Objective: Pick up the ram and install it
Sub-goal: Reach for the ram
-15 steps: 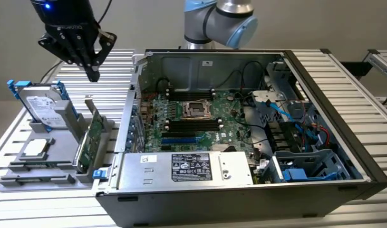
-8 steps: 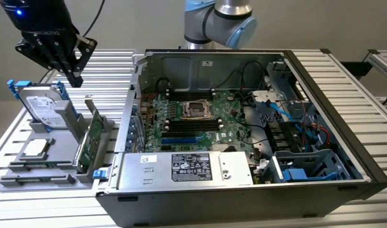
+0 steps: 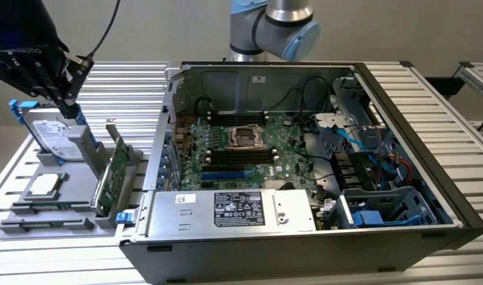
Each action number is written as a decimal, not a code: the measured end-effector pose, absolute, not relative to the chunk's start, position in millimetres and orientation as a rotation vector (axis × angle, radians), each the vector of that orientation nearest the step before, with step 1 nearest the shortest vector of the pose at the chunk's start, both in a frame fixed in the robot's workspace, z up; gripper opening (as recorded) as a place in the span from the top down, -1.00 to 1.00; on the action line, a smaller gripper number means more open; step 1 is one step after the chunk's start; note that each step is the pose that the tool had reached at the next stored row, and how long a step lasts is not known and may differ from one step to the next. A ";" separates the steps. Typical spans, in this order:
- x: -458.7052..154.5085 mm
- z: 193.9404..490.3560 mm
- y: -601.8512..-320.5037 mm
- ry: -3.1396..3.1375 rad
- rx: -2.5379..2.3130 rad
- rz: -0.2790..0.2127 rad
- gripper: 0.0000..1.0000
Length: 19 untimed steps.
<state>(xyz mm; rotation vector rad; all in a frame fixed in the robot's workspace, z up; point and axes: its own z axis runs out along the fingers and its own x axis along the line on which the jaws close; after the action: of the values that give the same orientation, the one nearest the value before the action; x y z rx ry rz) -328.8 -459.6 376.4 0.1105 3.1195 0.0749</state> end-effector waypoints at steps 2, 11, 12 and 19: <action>-336.1 374.9 -463.7 3.119 0.111 0.075 0.79; -355.9 363.7 -481.0 3.135 0.112 0.074 0.79; -357.9 362.4 -482.8 3.137 0.112 0.074 0.79; -371.6 353.2 -496.0 3.154 0.113 0.074 0.79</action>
<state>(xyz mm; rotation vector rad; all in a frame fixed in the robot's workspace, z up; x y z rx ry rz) -371.6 -496.0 353.2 0.1130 3.1537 0.0739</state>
